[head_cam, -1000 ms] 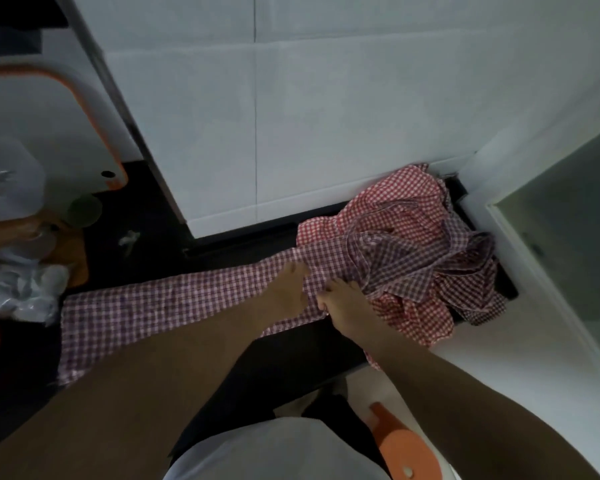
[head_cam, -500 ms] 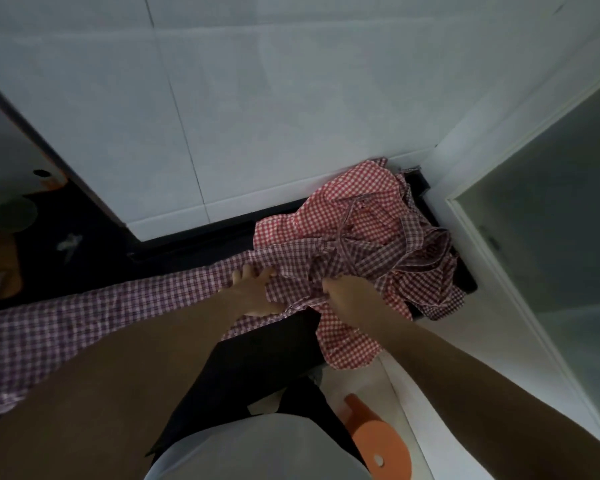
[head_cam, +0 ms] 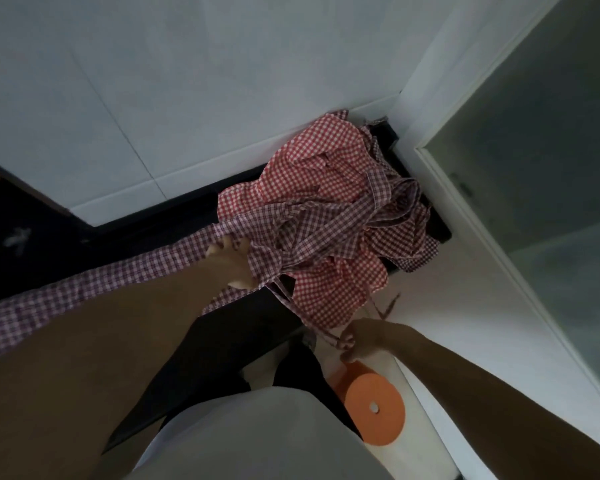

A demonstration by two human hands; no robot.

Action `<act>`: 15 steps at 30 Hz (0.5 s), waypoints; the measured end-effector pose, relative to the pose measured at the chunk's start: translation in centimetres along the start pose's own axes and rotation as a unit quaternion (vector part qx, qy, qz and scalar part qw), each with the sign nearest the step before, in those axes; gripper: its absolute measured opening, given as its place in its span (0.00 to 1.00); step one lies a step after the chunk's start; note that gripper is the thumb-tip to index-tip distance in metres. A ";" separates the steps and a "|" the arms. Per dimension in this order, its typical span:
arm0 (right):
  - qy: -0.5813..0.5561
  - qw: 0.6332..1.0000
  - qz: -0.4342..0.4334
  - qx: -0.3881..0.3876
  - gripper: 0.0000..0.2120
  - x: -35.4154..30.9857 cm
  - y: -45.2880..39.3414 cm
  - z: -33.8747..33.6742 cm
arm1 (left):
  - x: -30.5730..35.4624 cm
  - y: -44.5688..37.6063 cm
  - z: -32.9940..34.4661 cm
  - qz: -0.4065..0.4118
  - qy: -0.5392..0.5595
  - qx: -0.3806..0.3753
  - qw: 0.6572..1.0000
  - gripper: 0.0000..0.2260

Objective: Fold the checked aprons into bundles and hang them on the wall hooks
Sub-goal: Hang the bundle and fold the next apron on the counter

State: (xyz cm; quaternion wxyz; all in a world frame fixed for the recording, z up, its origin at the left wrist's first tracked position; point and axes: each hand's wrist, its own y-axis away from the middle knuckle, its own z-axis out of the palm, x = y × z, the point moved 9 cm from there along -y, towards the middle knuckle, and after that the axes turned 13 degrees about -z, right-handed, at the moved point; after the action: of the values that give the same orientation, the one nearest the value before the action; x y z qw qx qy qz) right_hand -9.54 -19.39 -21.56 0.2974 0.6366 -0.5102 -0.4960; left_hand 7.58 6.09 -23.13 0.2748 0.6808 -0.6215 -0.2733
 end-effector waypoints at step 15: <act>-0.224 0.921 -0.073 0.310 0.18 3.1 1.8 -15.3 | 1.0 -0.3 -1.5 -0.059 -0.041 -0.042 0.997 0.48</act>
State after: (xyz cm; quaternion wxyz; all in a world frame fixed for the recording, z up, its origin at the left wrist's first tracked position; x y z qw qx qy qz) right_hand 4.06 -24.85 -15.95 -0.0738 0.6045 -0.6442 -0.4628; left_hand 8.94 5.16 -22.29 0.2608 0.6928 -0.5787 -0.3423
